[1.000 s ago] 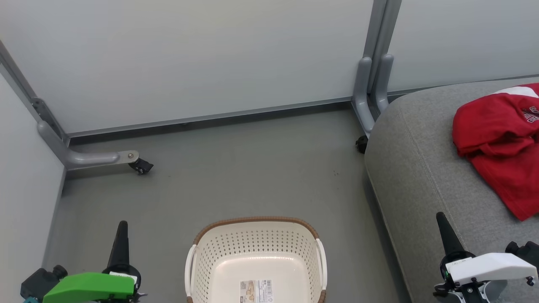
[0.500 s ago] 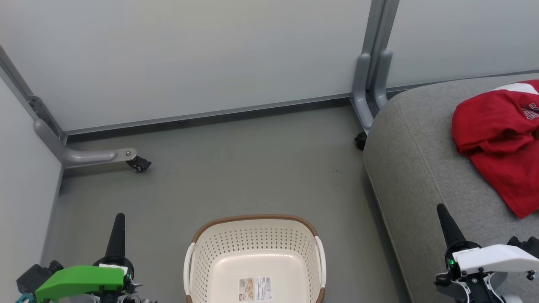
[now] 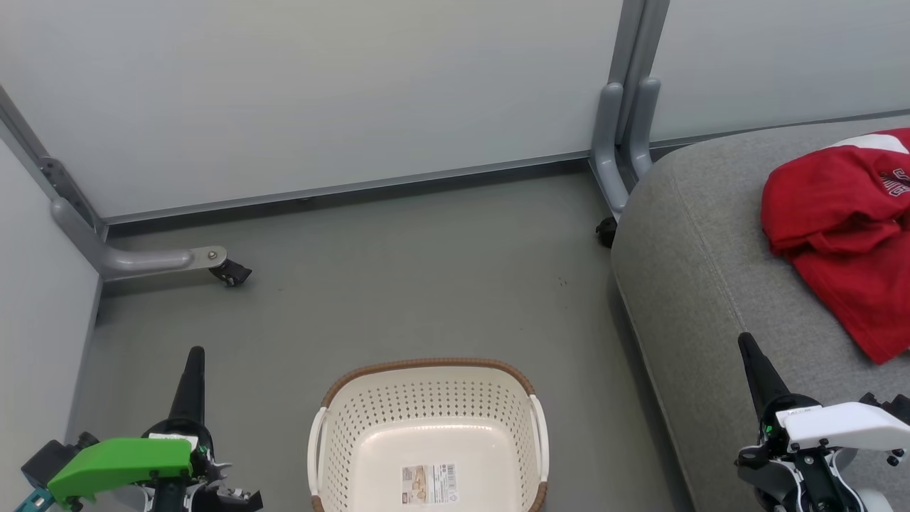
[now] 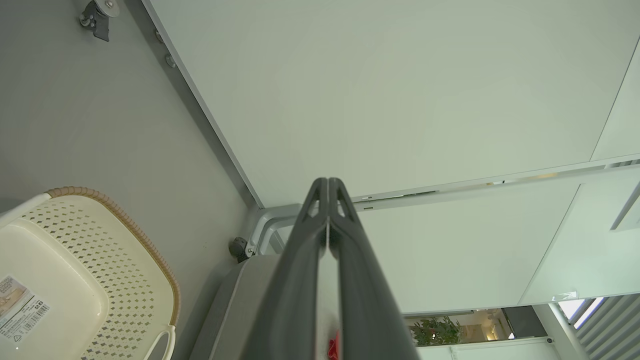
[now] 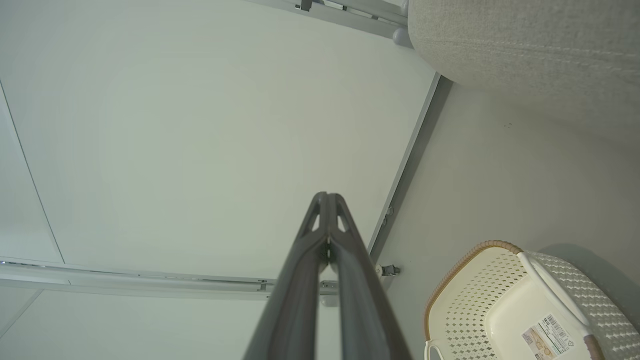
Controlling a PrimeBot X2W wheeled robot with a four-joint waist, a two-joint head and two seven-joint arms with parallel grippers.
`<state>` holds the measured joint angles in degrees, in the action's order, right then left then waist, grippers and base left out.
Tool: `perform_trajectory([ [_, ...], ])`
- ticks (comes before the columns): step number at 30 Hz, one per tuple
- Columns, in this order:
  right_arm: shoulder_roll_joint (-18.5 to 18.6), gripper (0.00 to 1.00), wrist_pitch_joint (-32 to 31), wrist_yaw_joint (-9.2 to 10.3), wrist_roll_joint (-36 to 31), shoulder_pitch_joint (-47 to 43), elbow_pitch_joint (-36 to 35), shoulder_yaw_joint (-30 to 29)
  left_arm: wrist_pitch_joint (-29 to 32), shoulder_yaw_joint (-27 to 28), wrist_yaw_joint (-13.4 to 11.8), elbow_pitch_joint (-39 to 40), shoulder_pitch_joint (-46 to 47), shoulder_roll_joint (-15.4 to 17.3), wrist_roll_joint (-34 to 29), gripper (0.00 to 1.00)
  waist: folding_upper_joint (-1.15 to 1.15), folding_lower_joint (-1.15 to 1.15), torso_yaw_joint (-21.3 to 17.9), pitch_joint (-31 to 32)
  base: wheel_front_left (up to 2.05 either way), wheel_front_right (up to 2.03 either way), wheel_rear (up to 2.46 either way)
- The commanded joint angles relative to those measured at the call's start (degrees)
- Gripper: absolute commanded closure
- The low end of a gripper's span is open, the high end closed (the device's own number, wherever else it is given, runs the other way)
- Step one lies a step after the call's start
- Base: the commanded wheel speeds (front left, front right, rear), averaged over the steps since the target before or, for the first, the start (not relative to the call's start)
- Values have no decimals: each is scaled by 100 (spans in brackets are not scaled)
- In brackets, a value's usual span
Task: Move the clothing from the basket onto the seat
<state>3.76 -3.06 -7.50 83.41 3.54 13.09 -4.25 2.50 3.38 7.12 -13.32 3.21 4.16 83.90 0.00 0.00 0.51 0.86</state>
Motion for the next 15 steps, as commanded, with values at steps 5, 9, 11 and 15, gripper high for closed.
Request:
perform_trajectory([
  [5,14,100,-83,1,305,138,25,-49,95,59,41,-14,182,8,314,100,0,0,-12,-24,0,0,0],
  [9,9,100,-132,1,470,186,42,-70,141,87,41,-29,220,4,481,100,0,0,-21,-42,0,0,0],
  [11,8,100,-152,1,549,200,52,-78,162,100,40,-34,246,2,548,100,0,0,-25,-50,0,0,0],
  [15,4,100,-203,1,710,229,66,-98,205,125,42,-50,274,-2,712,100,0,0,-33,-68,0,0,0],
])
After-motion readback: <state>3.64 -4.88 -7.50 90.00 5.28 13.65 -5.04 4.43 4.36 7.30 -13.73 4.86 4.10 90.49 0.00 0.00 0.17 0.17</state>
